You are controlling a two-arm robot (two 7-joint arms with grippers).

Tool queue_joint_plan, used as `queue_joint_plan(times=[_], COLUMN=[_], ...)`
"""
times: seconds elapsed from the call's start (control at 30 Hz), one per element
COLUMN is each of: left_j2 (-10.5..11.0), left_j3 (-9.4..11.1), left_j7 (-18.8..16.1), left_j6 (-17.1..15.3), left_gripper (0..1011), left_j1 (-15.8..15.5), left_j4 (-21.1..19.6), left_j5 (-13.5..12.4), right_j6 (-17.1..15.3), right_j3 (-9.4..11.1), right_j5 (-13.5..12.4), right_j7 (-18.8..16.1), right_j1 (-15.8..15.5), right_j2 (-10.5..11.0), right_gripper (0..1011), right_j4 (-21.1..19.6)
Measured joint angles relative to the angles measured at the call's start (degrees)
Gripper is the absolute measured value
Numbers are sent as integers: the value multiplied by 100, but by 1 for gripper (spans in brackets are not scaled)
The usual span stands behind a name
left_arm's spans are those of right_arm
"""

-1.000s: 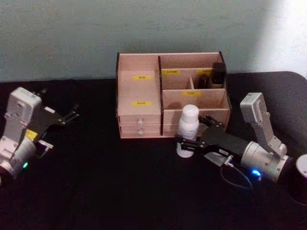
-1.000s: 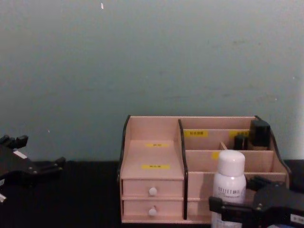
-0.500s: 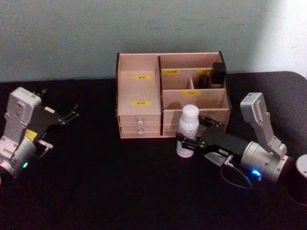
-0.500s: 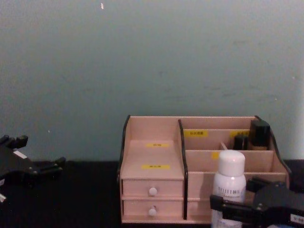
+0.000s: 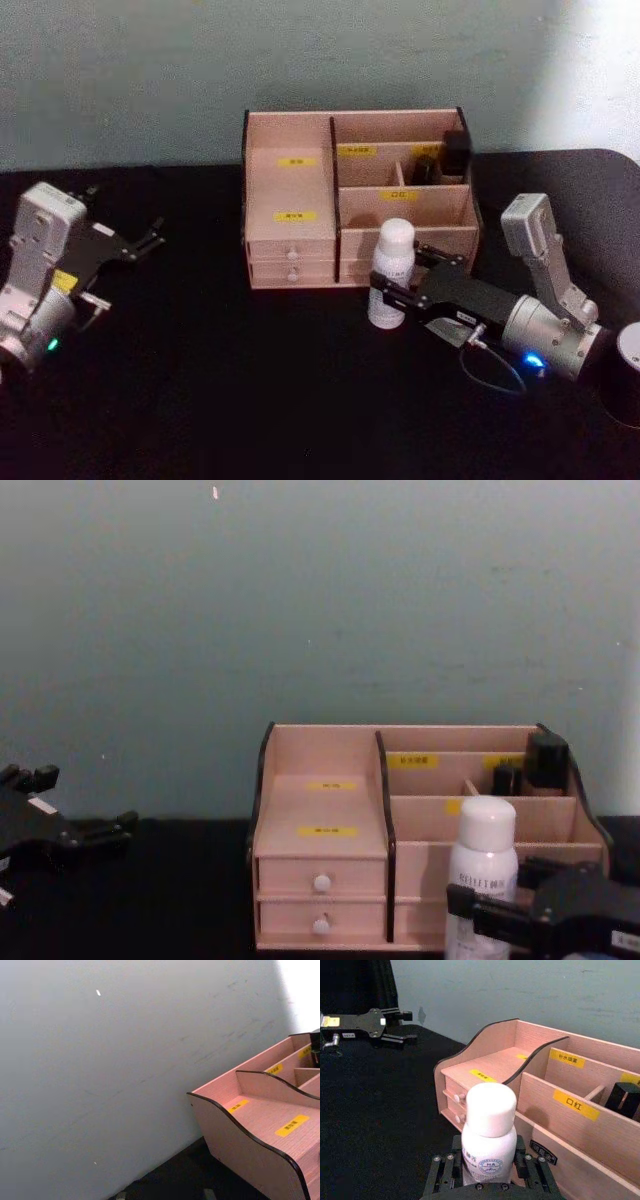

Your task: Pick up the facial cleanser and watermelon frost from the table and place them into the tiered storage box.

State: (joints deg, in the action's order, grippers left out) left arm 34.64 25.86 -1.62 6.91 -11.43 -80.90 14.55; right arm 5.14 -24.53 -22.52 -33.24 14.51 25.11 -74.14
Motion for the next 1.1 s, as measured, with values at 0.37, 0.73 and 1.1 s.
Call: queue_joint_plan(times=[0.37,0.73,1.1], left_j2=[0,0,0], left_j3=[0,0,0], left_j7=[0,0,0], left_j6=[0,0,0], left_gripper=[1001,1001,1001], left_j1=[0,0,0], left_j4=[0,0,0], left_j5=[0,0,0], right_j6=[2,25,-239], right_j3=[0,38,250], right_j5=[0,-120,-771], right_j7=[0,-167,-420], right_j1=[0,-70,-109], right_j2=[0,154,395], right_gripper=[596,596,599], right_j4=[0,-259,-859])
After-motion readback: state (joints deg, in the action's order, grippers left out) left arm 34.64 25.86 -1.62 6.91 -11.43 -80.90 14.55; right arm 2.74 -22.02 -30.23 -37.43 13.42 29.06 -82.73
